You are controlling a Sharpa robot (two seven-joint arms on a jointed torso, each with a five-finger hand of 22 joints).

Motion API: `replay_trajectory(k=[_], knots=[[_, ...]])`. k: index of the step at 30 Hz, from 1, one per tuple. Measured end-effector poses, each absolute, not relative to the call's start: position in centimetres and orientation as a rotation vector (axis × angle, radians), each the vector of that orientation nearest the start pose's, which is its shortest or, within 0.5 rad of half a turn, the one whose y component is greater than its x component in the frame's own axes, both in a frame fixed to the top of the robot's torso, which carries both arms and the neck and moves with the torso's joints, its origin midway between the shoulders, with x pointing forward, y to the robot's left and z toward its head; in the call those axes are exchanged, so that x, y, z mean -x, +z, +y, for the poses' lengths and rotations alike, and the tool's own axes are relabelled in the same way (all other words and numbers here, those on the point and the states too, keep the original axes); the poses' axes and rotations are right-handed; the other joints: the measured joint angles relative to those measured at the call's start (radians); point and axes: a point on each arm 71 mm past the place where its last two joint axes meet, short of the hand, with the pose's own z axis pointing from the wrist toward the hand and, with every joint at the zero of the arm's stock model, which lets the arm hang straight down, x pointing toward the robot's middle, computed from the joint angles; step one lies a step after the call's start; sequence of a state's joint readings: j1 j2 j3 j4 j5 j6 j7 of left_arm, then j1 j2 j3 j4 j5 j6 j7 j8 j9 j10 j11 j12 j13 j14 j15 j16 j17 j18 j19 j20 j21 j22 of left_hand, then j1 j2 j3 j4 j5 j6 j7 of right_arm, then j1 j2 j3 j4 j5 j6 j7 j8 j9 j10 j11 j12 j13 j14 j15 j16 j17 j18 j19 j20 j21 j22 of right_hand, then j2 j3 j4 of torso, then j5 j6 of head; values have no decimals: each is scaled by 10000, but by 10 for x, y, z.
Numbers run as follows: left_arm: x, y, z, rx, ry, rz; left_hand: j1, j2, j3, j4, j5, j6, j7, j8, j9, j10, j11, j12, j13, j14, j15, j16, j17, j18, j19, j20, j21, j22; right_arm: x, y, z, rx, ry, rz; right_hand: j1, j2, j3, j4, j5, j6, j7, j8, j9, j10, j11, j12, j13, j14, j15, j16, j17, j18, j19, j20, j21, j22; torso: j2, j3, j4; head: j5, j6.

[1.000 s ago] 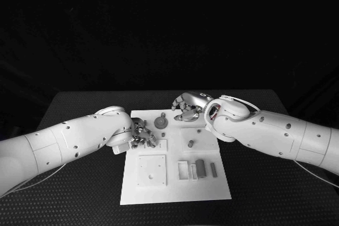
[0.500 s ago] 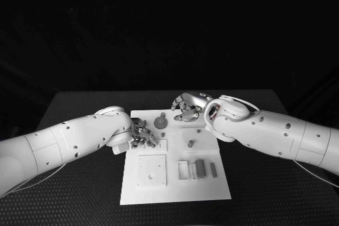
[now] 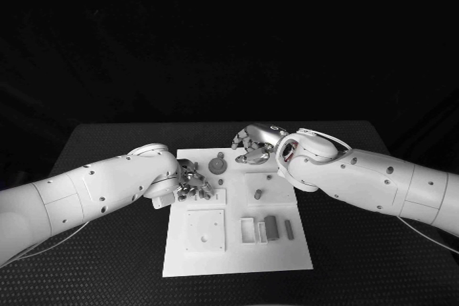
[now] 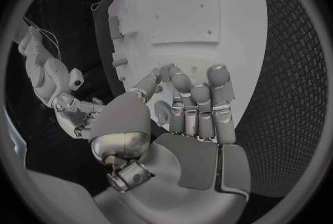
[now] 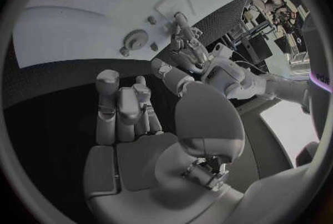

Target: Assemble the parts on the task board

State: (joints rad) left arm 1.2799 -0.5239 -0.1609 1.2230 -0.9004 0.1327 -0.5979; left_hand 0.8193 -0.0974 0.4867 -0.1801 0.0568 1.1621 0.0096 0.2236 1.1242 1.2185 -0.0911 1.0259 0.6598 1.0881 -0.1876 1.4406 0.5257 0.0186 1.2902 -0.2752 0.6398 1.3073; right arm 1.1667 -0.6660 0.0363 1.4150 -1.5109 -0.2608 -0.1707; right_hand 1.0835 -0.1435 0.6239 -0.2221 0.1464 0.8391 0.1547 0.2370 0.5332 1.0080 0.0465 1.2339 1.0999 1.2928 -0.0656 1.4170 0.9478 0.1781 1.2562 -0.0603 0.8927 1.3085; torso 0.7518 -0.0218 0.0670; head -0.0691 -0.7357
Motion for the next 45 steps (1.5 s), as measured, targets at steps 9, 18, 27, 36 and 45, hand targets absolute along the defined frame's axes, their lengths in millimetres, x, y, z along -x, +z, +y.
replay_trajectory(k=[9, 18, 27, 36, 45], knots=[[-517, -246, 144, 2645, -3432, 24308, 151, 19, 39, -183, -37, -7, -8, 0, 53, 0, 0, 0, 37, 0, 3, 0, 37, 1, 0, 2, 0, 0, -506, -182, -142, 1708, 6534, 16711, 0, 0, 0, 0, 0, -43, 7, 0, 0, 0, 0, 0, 0, 0, 0, 0, 0, 0, -1, 2, 0, 0, -3, 3, 0, -9, -4], [-517, -245, 143, 2565, -3402, 24267, 428, 174, 152, -487, 239, 29, 25, -2, 56, 1, -1, 0, 56, -3, 8, -1, 62, 0, 0, 3, 0, 0, -506, -182, -142, 1707, 6529, 16715, 0, 0, 0, 0, 0, -44, 6, 0, -8, 0, 0, 0, 0, 0, 0, 0, 4, 0, -2, 5, 0, 0, -2, 8, -2, -18, 0], [-517, -245, 141, 2377, -3336, 24198, 606, 227, 180, -735, 1249, 29, 25, 41, 57, 0, 0, 0, 69, 9, 6, -9, 83, 1, 0, 6, 0, 8, -506, -182, -143, 1708, 6528, 16718, 0, 0, 0, 0, 0, -35, 10, 0, -8, 0, 0, 0, 1, 0, 0, 0, 4, 0, -17, 20, 0, 0, -2, 8, -2, -33, -2], [-517, -244, 141, 2317, -3309, 24172, 555, 278, 181, -737, 1436, 66, 61, 39, 88, 1, 0, 0, 77, 23, 19, -9, 103, 1, -16, 24, 39, 6, -506, -182, -143, 1708, 6524, 16722, 0, 0, 0, 0, 0, -11, 16, 0, -7, 0, 0, 0, 1, 0, 0, 0, 6, 0, -18, 21, 0, 0, -1, 4, -2, -40, -2], [-517, -245, 141, 2362, -3321, 24201, 555, 278, 182, -739, 1436, 99, 28, 80, 84, 38, -38, 39, 83, 39, 34, -9, 124, 1, -15, 26, 78, 5, -506, -182, -143, 1708, 6521, 16726, 0, 0, 0, 0, 0, 1, 8, 0, -7, 0, 0, 0, -8, 0, 0, 0, 6, 0, -54, 13, 0, 0, -1, 2, -2, -43, -2]])
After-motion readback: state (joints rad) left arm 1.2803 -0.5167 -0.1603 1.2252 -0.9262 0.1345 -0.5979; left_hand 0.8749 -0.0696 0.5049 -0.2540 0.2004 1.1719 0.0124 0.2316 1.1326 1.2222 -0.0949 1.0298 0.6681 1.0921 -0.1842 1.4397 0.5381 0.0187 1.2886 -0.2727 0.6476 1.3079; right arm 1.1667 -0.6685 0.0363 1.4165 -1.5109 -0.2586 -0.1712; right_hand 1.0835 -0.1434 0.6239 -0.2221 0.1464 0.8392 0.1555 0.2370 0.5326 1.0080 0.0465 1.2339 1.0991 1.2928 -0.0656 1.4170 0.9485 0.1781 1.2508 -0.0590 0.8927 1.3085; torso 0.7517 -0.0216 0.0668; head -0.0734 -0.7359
